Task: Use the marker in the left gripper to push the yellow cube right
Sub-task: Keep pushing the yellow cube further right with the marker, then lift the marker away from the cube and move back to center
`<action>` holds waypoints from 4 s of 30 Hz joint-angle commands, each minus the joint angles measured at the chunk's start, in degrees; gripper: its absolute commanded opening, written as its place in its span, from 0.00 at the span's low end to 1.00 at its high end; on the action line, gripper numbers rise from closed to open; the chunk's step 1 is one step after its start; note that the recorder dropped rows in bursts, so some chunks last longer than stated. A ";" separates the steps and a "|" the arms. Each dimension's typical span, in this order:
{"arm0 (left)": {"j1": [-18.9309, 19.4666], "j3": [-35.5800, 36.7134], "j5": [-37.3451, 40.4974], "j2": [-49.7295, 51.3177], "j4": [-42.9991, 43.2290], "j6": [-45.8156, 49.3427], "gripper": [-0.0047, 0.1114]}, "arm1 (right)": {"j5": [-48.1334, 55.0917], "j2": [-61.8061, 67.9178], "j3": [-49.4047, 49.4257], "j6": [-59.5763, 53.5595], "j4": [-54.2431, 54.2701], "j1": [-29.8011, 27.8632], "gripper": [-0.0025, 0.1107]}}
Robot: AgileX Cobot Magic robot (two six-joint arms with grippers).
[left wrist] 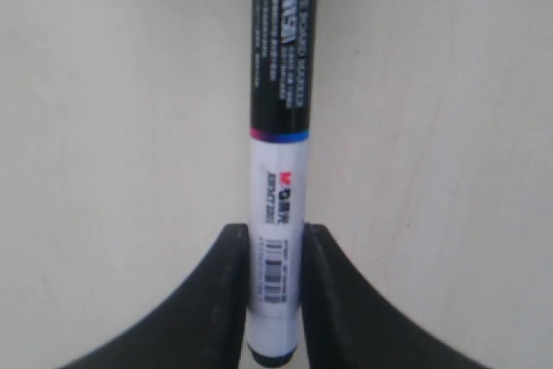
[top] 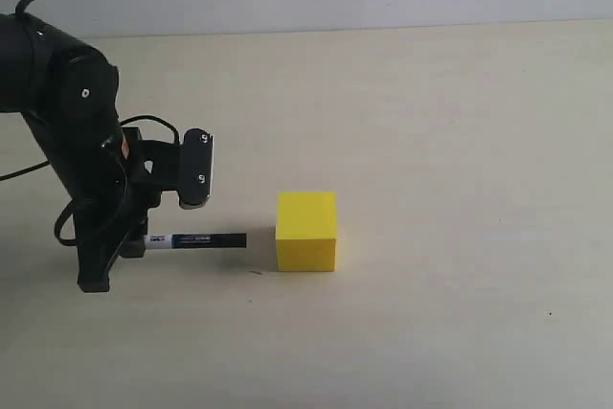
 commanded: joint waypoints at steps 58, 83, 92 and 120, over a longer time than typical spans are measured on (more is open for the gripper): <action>-18.15 -26.44 11.35 18.19 -8.92 -13.90 0.04 | -0.21 -0.38 0.24 -0.19 0.06 -0.47 0.02; -19.16 -35.10 6.47 21.56 -9.72 -19.96 0.04 | -0.21 -0.38 0.24 -0.19 0.06 -0.47 0.02; -20.04 -44.15 4.84 26.32 -9.56 -20.67 0.04 | -0.21 -0.38 0.24 -0.19 0.06 -0.47 0.02; -15.79 -45.00 18.70 22.17 -9.02 -29.04 0.04 | -0.21 -0.38 0.24 -0.19 0.06 -0.47 0.02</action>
